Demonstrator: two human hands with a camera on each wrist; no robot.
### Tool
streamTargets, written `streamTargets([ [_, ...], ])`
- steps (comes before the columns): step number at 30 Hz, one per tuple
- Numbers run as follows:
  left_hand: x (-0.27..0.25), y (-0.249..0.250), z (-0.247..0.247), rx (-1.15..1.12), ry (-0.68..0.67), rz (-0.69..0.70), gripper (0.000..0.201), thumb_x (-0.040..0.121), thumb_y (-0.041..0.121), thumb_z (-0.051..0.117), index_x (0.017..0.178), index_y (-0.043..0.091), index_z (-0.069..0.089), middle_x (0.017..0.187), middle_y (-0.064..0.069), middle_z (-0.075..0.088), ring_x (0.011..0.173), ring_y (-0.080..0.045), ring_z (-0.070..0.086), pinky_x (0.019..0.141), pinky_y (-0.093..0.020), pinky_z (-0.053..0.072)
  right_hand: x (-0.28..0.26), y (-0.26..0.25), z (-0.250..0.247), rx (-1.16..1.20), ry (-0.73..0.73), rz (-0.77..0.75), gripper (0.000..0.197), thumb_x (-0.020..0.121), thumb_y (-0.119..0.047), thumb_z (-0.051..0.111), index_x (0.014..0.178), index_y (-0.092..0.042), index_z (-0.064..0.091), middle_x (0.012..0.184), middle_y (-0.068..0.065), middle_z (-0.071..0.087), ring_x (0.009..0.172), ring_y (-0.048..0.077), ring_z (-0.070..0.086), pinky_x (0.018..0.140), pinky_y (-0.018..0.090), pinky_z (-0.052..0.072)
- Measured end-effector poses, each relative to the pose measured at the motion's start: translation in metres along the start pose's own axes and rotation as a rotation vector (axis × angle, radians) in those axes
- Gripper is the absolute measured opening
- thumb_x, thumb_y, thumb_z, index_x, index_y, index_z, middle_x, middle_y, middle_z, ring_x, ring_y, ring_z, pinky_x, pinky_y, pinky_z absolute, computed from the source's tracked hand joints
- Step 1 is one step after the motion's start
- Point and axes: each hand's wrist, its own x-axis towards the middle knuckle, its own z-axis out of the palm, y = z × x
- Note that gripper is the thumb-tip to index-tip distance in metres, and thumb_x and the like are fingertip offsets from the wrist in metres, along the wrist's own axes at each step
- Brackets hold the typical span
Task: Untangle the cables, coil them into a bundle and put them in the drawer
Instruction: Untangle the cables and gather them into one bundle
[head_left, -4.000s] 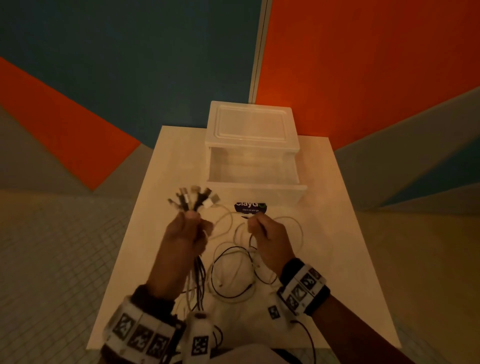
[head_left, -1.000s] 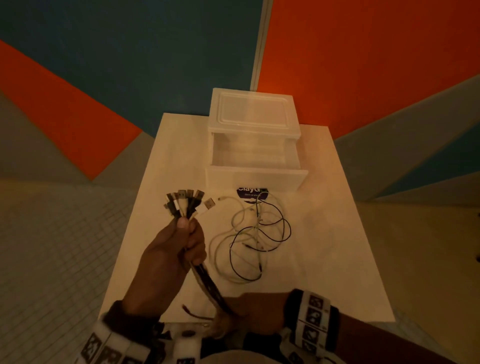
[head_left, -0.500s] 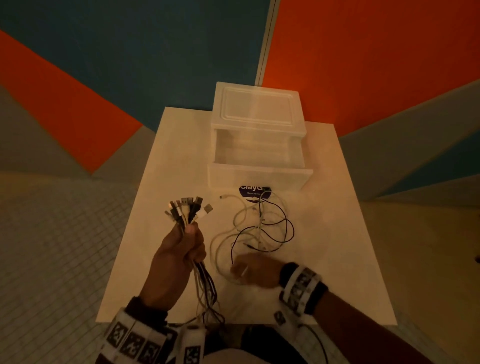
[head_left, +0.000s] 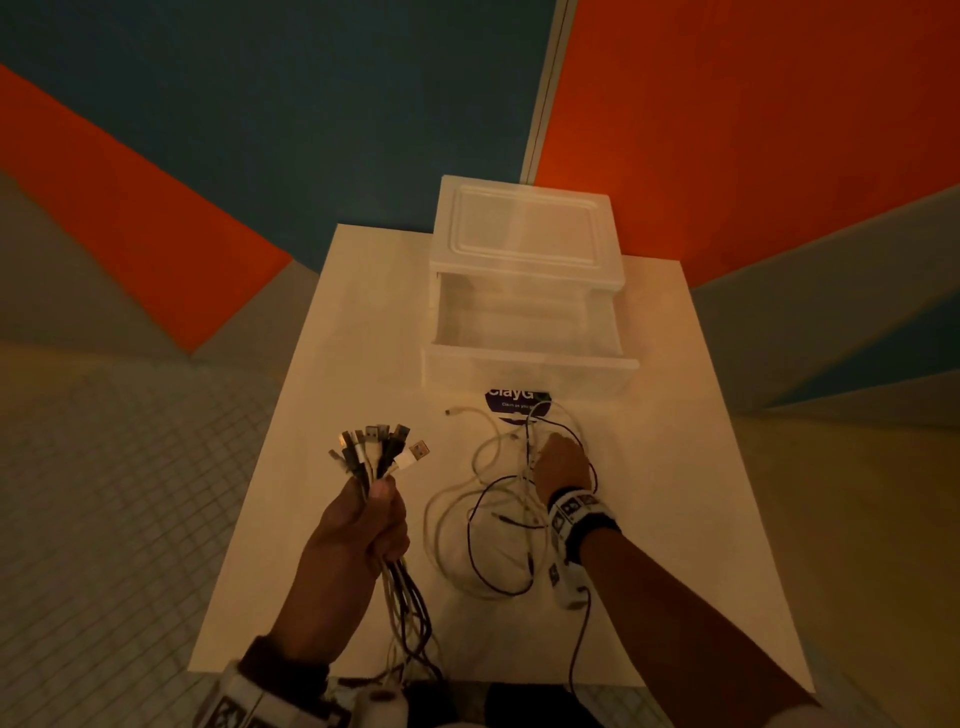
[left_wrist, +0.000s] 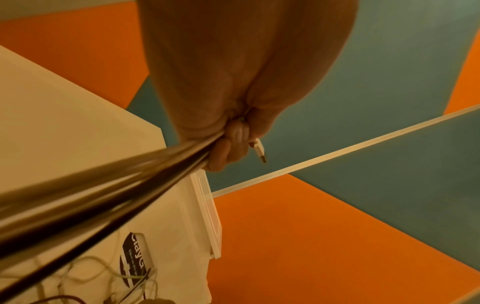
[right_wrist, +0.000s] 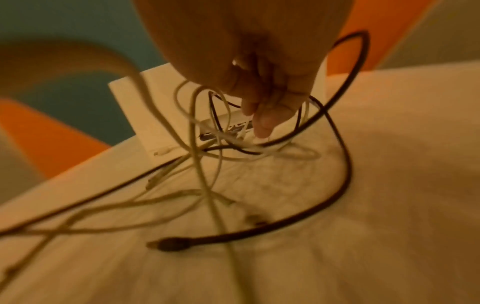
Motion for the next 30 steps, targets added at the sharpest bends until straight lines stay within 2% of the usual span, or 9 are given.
streamTargets([
  [3,-0.001,0.003,-0.002,-0.026,0.025,-0.013,0.018,0.1,0.008,0.035,0.088,0.008,0.048,0.065,0.001,0.03,0.052,-0.01,0.024,0.046,-0.021,0.031,0.005,-0.006,0.007,0.04,0.076,0.051,0.043,0.1,-0.026,0.04,0.135,-0.003,0.045,0.134,0.017,0.054,0.125,0.032,0.051,0.103,0.038,0.039],
  [7,-0.003,0.005,-0.004,-0.024,0.056,-0.016,0.018,0.099,0.008,0.035,0.087,0.008,0.047,0.067,-0.001,0.027,0.054,-0.012,0.021,0.047,-0.022,0.027,0.008,-0.009,0.016,0.018,0.109,0.014,0.043,0.098,-0.035,0.041,0.129,-0.008,0.051,0.129,0.013,0.059,0.12,0.031,0.055,0.099,0.04,0.044],
  [12,-0.002,0.004,-0.005,-0.018,0.068,-0.018,0.018,0.099,0.01,0.036,0.086,0.009,0.049,0.067,0.0,0.028,0.055,-0.012,0.019,0.046,-0.022,0.027,0.011,-0.019,0.012,-0.086,0.072,-0.041,0.037,0.097,-0.036,0.045,0.119,-0.008,0.057,0.123,0.012,0.062,0.116,0.029,0.058,0.097,0.037,0.044],
  [17,-0.001,0.003,-0.005,0.013,0.08,-0.012,0.015,0.1,0.011,0.037,0.091,0.008,0.049,0.067,-0.001,0.028,0.056,-0.013,0.019,0.048,-0.023,0.026,0.0,-0.021,-0.016,-0.04,0.042,-0.041,0.034,0.096,-0.031,0.047,0.119,-0.009,0.058,0.127,0.011,0.06,0.119,0.029,0.056,0.1,0.036,0.044],
  [21,0.003,0.002,-0.003,0.02,0.061,-0.004,0.016,0.101,0.011,0.037,0.09,0.007,0.048,0.069,-0.003,0.026,0.06,-0.017,0.016,0.049,-0.025,0.025,-0.026,-0.017,-0.058,0.141,0.134,-0.026,0.021,0.095,-0.023,0.049,0.1,-0.006,0.061,0.108,0.013,0.063,0.101,0.03,0.06,0.078,0.03,0.044],
  [25,0.008,0.002,0.003,0.024,0.039,0.006,0.015,0.101,0.01,0.036,0.09,0.007,0.046,0.067,-0.001,0.029,0.055,-0.013,0.021,0.048,-0.023,0.028,-0.059,-0.021,-0.1,0.545,0.268,-0.161,0.007,0.091,-0.007,0.054,0.086,-0.011,0.058,0.086,-0.002,0.062,0.079,0.012,0.059,0.068,0.02,0.043],
  [26,0.009,0.001,0.005,0.027,0.03,0.011,0.014,0.101,0.01,0.036,0.091,0.008,0.045,0.067,-0.001,0.029,0.055,-0.012,0.021,0.048,-0.023,0.028,-0.062,-0.021,-0.103,0.618,0.248,-0.148,0.008,0.088,-0.005,0.056,0.084,-0.011,0.058,0.083,0.0,0.065,0.078,0.012,0.061,0.068,0.022,0.048],
  [28,0.013,0.0,0.008,0.022,0.014,0.015,0.014,0.101,0.009,0.036,0.09,0.008,0.044,0.066,-0.001,0.029,0.053,-0.011,0.023,0.048,-0.023,0.03,-0.062,-0.021,-0.096,0.646,0.148,-0.111,0.013,0.083,-0.001,0.056,0.083,-0.014,0.059,0.085,0.008,0.069,0.083,0.023,0.066,0.075,0.036,0.056],
  [30,0.015,-0.002,0.01,0.023,-0.003,0.008,0.014,0.101,0.01,0.036,0.089,0.009,0.043,0.067,-0.001,0.029,0.053,-0.01,0.024,0.048,-0.023,0.03,-0.062,-0.018,-0.085,0.457,0.012,-0.067,0.016,0.085,-0.005,0.053,0.09,-0.016,0.062,0.095,0.011,0.07,0.092,0.029,0.067,0.082,0.041,0.056],
])
